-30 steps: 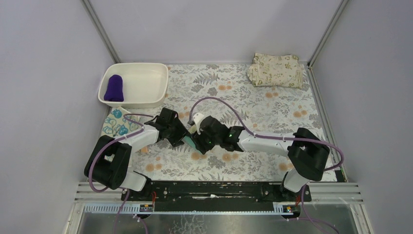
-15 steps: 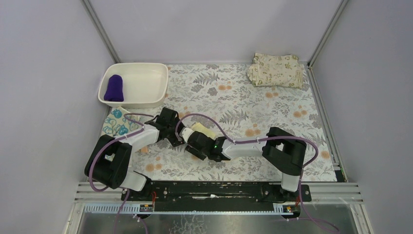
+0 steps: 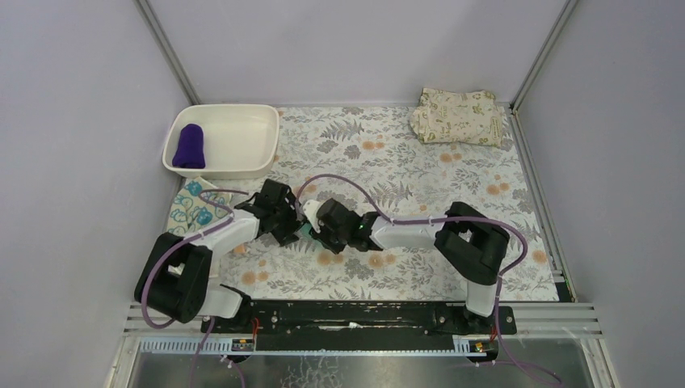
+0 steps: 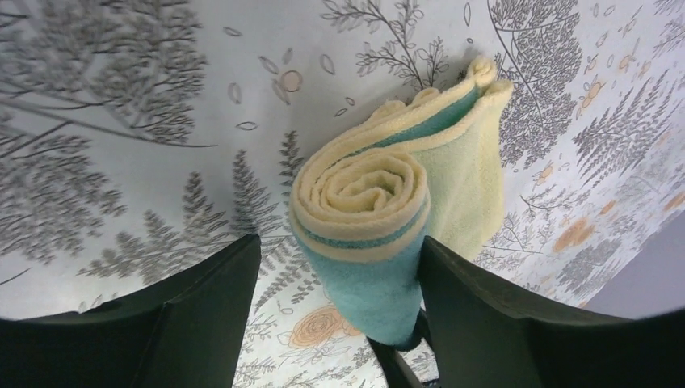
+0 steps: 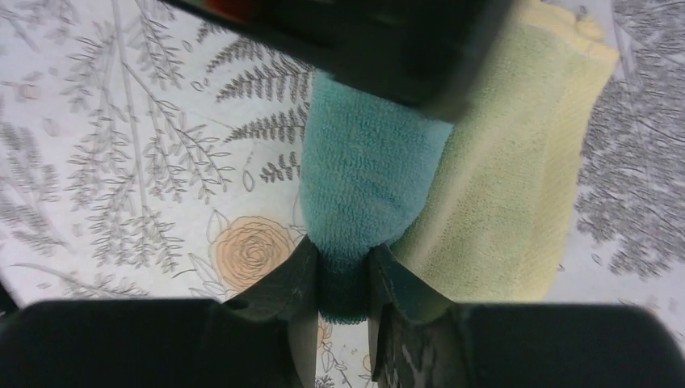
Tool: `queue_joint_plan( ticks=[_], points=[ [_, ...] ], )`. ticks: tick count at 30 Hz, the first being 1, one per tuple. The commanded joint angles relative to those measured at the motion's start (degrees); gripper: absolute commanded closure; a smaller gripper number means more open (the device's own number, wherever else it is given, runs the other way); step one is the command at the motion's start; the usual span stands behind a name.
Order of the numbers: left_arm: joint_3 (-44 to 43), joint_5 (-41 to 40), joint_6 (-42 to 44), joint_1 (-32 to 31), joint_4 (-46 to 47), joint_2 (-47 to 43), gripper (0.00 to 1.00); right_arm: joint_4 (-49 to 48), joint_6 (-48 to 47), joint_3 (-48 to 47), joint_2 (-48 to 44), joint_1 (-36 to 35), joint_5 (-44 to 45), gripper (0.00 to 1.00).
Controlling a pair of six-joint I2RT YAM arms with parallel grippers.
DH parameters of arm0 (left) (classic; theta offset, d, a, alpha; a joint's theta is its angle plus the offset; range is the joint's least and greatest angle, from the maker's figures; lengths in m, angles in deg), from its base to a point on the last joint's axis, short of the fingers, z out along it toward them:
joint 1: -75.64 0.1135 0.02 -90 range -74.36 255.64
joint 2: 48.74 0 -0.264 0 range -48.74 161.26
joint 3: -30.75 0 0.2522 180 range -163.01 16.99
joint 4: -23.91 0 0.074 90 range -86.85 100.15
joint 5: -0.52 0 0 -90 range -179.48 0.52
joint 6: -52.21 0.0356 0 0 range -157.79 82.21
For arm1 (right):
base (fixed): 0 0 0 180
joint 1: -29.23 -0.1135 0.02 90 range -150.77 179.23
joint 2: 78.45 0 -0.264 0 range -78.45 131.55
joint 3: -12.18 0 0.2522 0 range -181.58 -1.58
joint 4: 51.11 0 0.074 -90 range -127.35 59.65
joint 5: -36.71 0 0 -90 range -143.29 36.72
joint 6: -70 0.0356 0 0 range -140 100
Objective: Roll the towels
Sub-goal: Roll the towel at the center of the board.
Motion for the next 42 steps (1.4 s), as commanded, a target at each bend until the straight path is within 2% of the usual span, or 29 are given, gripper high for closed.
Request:
queue_joint_plan(
  ticks=[1,4,9,13,17,22,26,30,37,42],
  points=[
    [1.98,-2.30,1.16,2.40,-4.06,-5.94,0.26,4.71,5.04,-0.64,2.98,4.90,-25.08,0.91],
    [4.34,-2.94,0.56,4.55,-3.99,-10.47,0.18,5.39,7.14,-2.00,5.10,8.39,-33.65,0.93],
    [9.13,-0.60,-0.31,7.13,-2.15,-16.34,0.14,4.23,11.15,-3.40,8.94,12.79,-46.00,0.94],
    [10.93,2.42,-0.56,7.14,0.34,-17.98,0.13,-1.61,17.53,-2.18,11.59,16.32,-54.88,0.95],
    [10.81,4.84,-0.56,7.17,3.01,-16.99,0.15,-9.27,26.24,-0.10,14.91,19.57,-61.01,0.94],
    [10.24,6.04,-0.76,7.07,6.42,-13.69,0.19,-9.67,30.56,-0.79,18.78,21.34,-62.98,0.92],
    [9.50,6.08,-0.87,6.36,7.99,-8.74,0.25,-10.04,32.40,-0.46,19.80,22.03,-61.73,0.89],
    [9.25,5.12,-1.15,5.14,7.83,-4.90,0.35,-8.14,31.97,-0.07,17.30,22.06,-58.11,0.80],
    [9.21,1.47,-0.93,4.78,3.35,-1.74,0.52,3.52,23.90,-0.97,6.23,20.98,-44.45,0.53],
    [7.95,-0.58,0.14,4.78,0.12,-0.95,0.58,12.27,16.49,-3.35,-0.85,16.38,-29.00,0.45]
  ],
)
